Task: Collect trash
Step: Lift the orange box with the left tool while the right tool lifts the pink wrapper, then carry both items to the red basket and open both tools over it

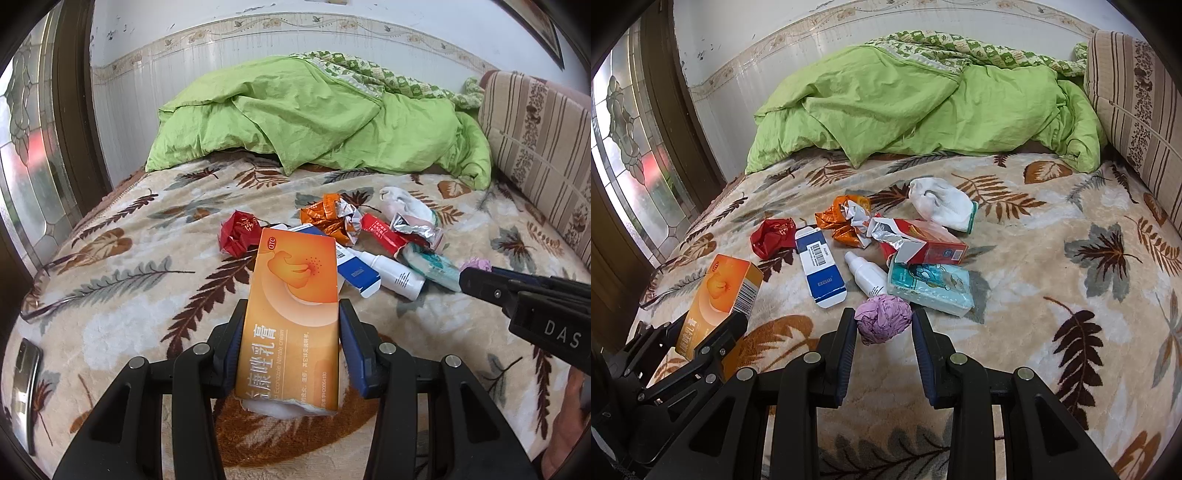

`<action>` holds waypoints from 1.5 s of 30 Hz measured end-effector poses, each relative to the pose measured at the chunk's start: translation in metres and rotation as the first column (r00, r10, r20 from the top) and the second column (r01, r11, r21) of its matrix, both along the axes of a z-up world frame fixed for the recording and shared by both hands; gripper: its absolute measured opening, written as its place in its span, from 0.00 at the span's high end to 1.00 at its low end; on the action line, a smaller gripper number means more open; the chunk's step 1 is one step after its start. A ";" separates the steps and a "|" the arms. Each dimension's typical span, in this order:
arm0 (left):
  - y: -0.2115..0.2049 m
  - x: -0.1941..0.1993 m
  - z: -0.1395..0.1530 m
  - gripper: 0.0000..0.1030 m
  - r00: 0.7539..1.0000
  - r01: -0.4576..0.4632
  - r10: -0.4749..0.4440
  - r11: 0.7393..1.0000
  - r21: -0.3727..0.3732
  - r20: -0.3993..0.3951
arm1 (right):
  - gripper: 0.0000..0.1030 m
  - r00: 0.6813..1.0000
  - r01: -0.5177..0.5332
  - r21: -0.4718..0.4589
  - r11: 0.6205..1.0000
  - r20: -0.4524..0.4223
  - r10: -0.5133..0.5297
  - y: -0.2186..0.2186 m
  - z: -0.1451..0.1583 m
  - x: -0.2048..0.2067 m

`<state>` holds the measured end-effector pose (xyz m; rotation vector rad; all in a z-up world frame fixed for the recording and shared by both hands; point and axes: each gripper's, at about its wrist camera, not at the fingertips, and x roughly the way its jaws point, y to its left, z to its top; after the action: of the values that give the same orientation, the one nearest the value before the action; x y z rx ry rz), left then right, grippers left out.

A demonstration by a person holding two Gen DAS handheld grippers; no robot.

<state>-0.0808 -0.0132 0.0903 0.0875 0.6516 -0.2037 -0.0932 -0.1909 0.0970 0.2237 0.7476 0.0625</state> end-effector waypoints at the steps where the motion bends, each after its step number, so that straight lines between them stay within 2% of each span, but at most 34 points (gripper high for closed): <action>1: 0.002 0.000 0.000 0.56 1.000 0.005 -0.005 1.000 -0.011 -0.002 | 0.68 1.000 0.003 0.005 1.000 0.001 -0.003 -0.001 0.000 -0.001; 8: 0.009 -0.015 0.006 0.56 0.999 0.043 -0.045 0.996 -0.081 -0.020 | 0.68 0.999 0.031 0.059 0.998 0.021 -0.032 -0.005 0.011 -0.019; 14: 0.000 -0.039 0.016 0.56 0.989 0.133 -0.140 0.980 -0.147 -0.042 | 0.68 0.999 0.036 0.147 0.988 0.009 -0.038 -0.018 0.016 -0.068; 18: -0.025 -0.063 0.022 0.56 0.970 0.226 -0.237 0.962 -0.154 -0.055 | 0.68 0.998 0.057 0.209 0.976 0.002 -0.058 -0.043 0.022 -0.111; 22: -0.061 -0.092 0.035 0.56 0.933 0.347 -0.356 0.926 -0.151 -0.042 | 0.68 0.991 0.127 0.237 0.963 0.000 -0.130 -0.083 0.031 -0.158; 25: -0.092 -0.115 0.044 0.56 0.888 0.446 -0.458 0.881 -0.159 -0.042 | 0.68 0.977 0.209 0.237 0.949 -0.004 -0.214 -0.118 0.036 -0.196; 28: -0.126 -0.137 0.051 0.56 0.825 0.547 -0.562 0.820 -0.169 -0.059 | 0.68 0.949 0.310 0.243 0.919 -0.016 -0.316 -0.157 0.038 -0.238; 34: -0.195 -0.175 0.059 0.56 0.680 0.701 -0.727 0.683 -0.205 -0.094 | 0.68 0.871 0.484 0.249 0.839 -0.046 -0.489 -0.218 0.040 -0.316; 38: -0.239 -0.203 0.057 0.56 0.577 0.769 -0.805 0.592 -0.241 -0.138 | 0.68 0.828 0.552 0.247 0.796 -0.056 -0.557 -0.243 0.040 -0.349; 40: -0.258 -0.213 0.052 0.56 0.544 0.788 -0.824 0.567 -0.240 -0.160 | 0.68 0.814 0.573 0.257 0.779 -0.067 -0.577 -0.252 0.037 -0.358; 44: -0.289 -0.229 0.042 0.56 0.495 0.815 -0.846 0.531 -0.231 -0.199 | 0.67 0.792 0.603 0.262 0.753 -0.087 -0.604 -0.265 0.030 -0.367; 45: -0.293 -0.230 0.040 0.56 0.489 0.818 -0.848 0.527 -0.230 -0.203 | 0.67 0.786 0.611 0.262 0.747 -0.091 -0.611 -0.268 0.028 -0.368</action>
<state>-0.3111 -0.3067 0.1306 0.2842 0.8570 -1.2475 -0.4615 -0.4585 0.1246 0.7357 0.6310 -0.4681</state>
